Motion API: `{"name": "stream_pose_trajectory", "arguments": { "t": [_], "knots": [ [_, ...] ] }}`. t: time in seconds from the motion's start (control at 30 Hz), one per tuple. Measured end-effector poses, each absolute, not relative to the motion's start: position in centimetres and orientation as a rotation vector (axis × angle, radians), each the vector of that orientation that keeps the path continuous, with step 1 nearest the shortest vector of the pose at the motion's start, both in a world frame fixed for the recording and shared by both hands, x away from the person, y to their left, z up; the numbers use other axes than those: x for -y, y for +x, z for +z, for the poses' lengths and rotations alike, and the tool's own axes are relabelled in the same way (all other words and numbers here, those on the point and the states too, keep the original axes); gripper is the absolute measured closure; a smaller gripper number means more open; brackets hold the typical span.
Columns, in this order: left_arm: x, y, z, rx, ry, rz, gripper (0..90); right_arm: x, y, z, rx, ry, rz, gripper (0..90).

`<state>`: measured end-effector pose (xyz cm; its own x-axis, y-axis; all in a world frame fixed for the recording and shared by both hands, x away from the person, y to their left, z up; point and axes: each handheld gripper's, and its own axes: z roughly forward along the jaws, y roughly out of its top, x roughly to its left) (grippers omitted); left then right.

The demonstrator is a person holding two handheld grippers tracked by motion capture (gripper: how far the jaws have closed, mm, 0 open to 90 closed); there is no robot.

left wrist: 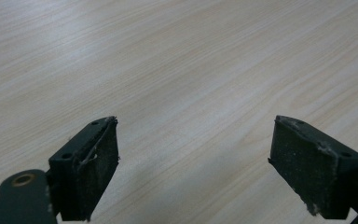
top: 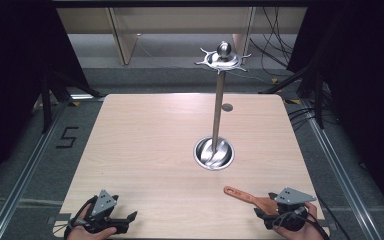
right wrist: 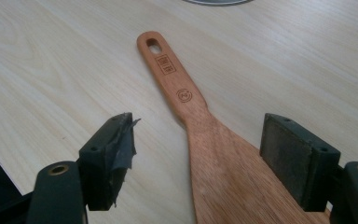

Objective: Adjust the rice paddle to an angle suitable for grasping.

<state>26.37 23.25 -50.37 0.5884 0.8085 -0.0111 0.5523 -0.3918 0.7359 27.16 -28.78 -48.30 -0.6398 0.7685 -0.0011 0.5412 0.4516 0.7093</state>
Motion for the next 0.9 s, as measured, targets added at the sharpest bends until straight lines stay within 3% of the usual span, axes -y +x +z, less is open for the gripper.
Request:
{"name": "stream_pose_trajectory", "arguments": {
  "t": [0.4, 0.9],
  "knots": [
    [-23.5, 26.1, -50.2, -1.041, 2.127, 0.477, 15.0, 28.6, 27.6, -48.0, -2.437, 1.087, 0.947, 30.0],
    [-23.5, 25.9, -50.0, -1.025, 2.135, 0.502, 15.0, 26.5, 29.1, -47.0, -2.503, 0.999, 0.865, 23.2]
  ]
}}
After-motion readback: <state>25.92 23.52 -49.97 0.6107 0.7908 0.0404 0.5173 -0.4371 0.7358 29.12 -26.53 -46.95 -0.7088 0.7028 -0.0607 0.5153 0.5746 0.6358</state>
